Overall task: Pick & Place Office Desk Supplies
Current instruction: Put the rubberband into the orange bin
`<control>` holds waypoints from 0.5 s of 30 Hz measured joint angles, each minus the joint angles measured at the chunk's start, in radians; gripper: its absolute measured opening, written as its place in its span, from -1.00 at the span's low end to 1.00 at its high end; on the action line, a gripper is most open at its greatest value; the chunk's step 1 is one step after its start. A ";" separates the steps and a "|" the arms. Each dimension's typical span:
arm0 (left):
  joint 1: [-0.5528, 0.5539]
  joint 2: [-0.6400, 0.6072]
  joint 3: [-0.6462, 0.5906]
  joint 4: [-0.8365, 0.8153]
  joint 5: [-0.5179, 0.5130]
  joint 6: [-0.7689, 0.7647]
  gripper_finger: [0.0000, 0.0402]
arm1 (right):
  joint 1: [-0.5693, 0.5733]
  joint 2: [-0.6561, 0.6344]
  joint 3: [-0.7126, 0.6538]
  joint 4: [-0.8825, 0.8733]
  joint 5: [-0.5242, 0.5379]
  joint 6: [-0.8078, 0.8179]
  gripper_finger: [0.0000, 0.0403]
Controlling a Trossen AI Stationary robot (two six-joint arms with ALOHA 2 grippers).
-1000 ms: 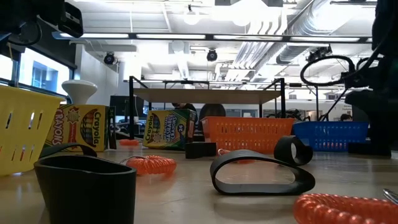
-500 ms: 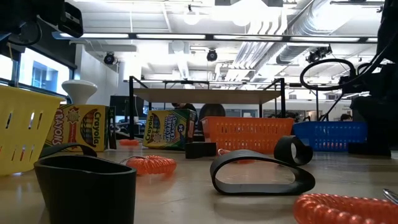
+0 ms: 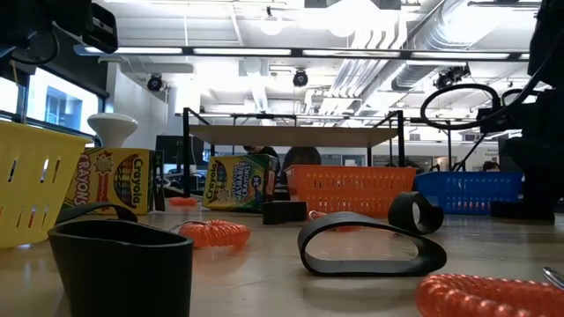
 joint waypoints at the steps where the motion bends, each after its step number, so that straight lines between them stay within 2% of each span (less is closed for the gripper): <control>1: 0.000 0.000 0.000 0.000 0.000 0.000 -0.28 | -0.001 0.002 0.018 -0.006 -0.020 -0.018 -0.98; 4: 0.000 0.000 0.000 0.000 0.000 0.000 -0.28 | 0.004 0.001 0.107 0.006 -0.043 -0.079 -0.98; 7: 0.000 0.000 0.000 0.000 0.000 0.000 -0.28 | 0.007 0.001 0.202 -0.016 -0.019 -0.176 -0.98; 11: 0.000 0.000 0.000 0.000 0.000 0.000 -0.28 | 0.006 0.001 0.328 0.003 0.101 -0.352 -0.98; 15: 0.000 0.000 0.000 -0.001 0.000 0.000 -0.28 | -0.030 0.000 0.393 0.081 0.220 -0.535 -0.98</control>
